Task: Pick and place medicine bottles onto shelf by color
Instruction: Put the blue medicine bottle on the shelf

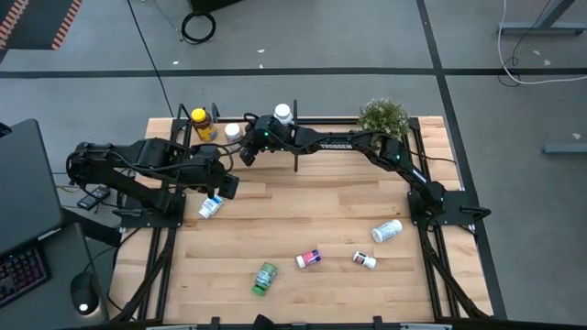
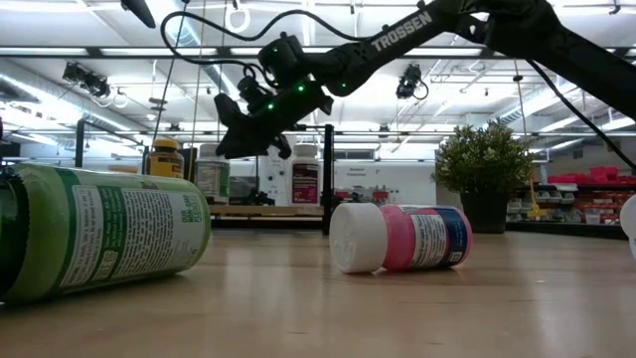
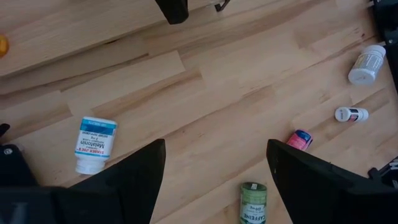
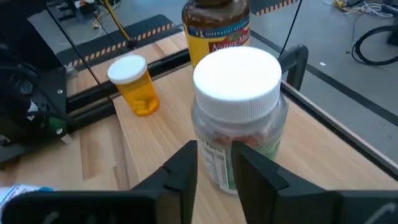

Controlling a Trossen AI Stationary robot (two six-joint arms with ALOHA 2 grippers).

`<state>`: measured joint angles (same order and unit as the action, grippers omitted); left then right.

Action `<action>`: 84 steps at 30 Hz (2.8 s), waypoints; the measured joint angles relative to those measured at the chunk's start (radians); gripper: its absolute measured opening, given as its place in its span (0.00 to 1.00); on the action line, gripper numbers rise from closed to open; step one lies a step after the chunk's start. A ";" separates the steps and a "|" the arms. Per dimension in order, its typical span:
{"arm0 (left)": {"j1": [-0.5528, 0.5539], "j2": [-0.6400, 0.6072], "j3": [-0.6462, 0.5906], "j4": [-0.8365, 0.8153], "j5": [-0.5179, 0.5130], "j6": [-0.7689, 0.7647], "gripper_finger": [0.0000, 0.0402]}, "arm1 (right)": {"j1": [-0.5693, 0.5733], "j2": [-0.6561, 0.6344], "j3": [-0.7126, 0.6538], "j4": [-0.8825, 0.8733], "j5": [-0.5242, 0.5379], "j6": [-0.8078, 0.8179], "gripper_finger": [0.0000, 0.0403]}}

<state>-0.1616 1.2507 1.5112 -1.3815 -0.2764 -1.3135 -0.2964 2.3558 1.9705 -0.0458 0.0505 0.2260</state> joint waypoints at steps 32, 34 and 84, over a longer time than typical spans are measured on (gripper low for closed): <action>-0.017 0.000 0.000 0.000 0.059 0.017 0.71 | -0.023 -0.002 0.071 -0.050 -0.220 0.021 0.05; -0.043 0.000 0.000 -0.003 0.071 0.017 0.71 | -0.016 -0.002 0.090 -0.120 -0.233 -0.008 0.05; -0.148 -0.121 -0.750 0.224 0.196 -0.063 0.53 | 0.100 -0.396 0.093 -1.072 -0.358 -0.379 0.41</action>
<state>-0.3097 1.1300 0.7615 -1.1578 -0.0799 -1.3766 -0.1963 1.9594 2.0636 -1.1175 -0.3071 -0.1532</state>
